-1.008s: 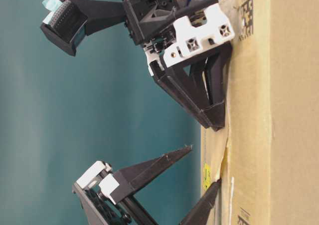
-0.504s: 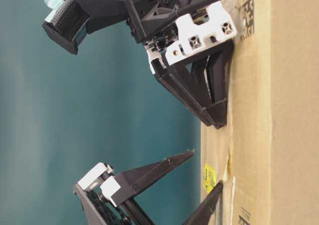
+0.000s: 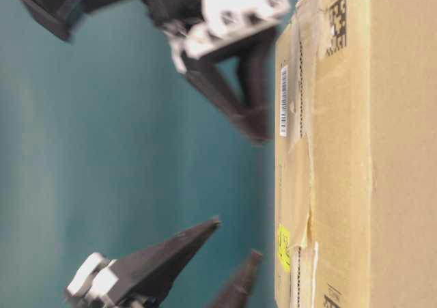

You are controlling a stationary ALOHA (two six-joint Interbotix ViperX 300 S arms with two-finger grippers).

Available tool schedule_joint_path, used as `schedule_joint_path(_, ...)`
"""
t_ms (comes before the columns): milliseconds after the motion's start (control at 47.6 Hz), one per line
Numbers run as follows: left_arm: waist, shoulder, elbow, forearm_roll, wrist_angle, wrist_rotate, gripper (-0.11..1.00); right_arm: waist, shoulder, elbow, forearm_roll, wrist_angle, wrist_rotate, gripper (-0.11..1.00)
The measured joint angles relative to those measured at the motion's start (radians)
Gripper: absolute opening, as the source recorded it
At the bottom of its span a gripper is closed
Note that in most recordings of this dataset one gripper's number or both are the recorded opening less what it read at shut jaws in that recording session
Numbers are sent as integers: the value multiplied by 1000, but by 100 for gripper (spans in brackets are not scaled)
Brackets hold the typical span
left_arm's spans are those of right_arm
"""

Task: Apply tape along the seams of the closed cardboard box to seal it securely.
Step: 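Reposition both grippers and press the tape down near the seam center, then slide both grippers toward each other along the seam, smoothing the tape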

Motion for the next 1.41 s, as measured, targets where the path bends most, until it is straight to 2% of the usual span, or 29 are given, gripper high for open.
schedule_joint_path(84,-11,-28,25,0,-84,-149,38,-2,-35,2,-5,-3,-5,0)
schedule_joint_path(273,-15,-38,44,0,-196,-529,2,-29,-48,-8,-5,-32,-12,0)
schedule_joint_path(357,-15,-20,44,0,-218,-649,0,-38,-26,-26,-5,-35,-12,0)
schedule_joint_path(420,-14,5,44,0,-238,-709,0,-43,-3,-43,-5,-34,-12,0)
schedule_joint_path(546,-15,61,44,0,-288,-753,0,-46,51,-77,-5,-28,-14,0)
schedule_joint_path(819,-20,192,23,0,-360,-799,0,-43,133,-129,-5,-14,-12,0)
schedule_joint_path(1196,-6,296,-5,0,-377,-802,0,-18,206,-146,-6,-14,-2,0)
schedule_joint_path(1406,12,296,52,0,-396,-801,0,-12,209,-129,-5,-11,0,0)
